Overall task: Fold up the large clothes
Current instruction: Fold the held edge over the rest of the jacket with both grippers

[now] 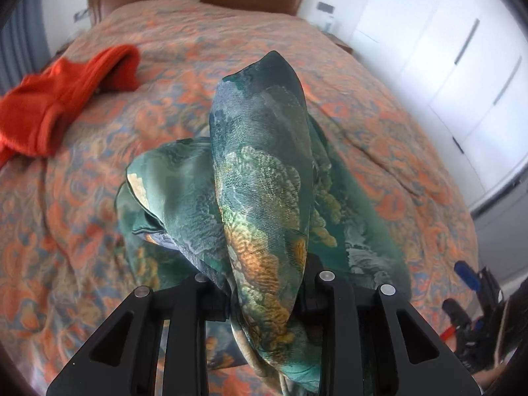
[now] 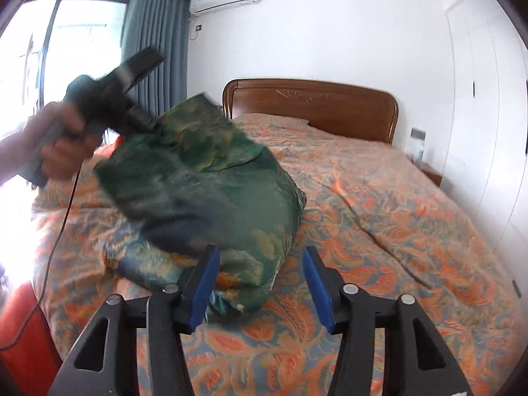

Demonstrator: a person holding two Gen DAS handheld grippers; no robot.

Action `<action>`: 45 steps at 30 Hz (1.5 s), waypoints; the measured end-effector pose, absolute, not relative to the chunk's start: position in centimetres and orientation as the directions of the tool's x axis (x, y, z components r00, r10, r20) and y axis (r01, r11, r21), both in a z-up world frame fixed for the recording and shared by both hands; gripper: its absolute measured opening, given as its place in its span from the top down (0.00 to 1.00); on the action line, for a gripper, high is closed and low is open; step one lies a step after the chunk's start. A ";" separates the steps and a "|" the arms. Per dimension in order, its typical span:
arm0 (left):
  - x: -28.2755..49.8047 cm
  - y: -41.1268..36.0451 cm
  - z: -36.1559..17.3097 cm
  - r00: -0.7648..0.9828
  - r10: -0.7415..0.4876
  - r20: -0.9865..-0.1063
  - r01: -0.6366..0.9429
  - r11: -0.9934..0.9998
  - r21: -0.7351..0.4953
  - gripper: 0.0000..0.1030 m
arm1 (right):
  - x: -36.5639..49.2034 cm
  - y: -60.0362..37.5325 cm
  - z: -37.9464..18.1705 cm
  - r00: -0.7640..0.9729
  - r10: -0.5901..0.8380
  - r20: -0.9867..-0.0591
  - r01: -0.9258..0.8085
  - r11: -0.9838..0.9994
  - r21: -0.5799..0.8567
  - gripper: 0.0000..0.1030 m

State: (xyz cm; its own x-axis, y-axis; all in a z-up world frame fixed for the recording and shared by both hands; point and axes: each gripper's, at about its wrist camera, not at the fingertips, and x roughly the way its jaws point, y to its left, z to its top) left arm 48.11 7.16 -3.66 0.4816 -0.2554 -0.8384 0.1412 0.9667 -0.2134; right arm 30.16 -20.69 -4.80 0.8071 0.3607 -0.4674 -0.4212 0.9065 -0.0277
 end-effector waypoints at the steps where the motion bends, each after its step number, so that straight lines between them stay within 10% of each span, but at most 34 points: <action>1: 48.2 8.2 -4.5 0.480 -0.256 -0.839 0.117 0.967 -0.227 0.72 | 31.3 -20.1 -4.6 0.788 0.383 -0.481 -0.436 0.900 0.002 0.50; 16: 49.1 16.2 -16.5 0.428 -0.256 -0.866 -0.074 0.946 -0.316 0.57 | 43.2 -10.1 -16.7 0.468 0.455 -0.758 -0.552 0.820 0.151 0.55; 37: 47.4 16.8 -17.6 0.477 -0.256 -0.841 -0.096 0.936 -0.339 0.51 | 51.4 -6.7 -6.9 0.542 0.432 -0.721 -0.450 0.874 0.185 0.54; 45: 46.8 16.1 -17.6 0.505 -0.214 -0.836 -0.103 0.947 -0.304 0.50 | 59.4 -2.7 -12.0 0.522 0.402 -0.752 -0.364 0.903 0.230 0.53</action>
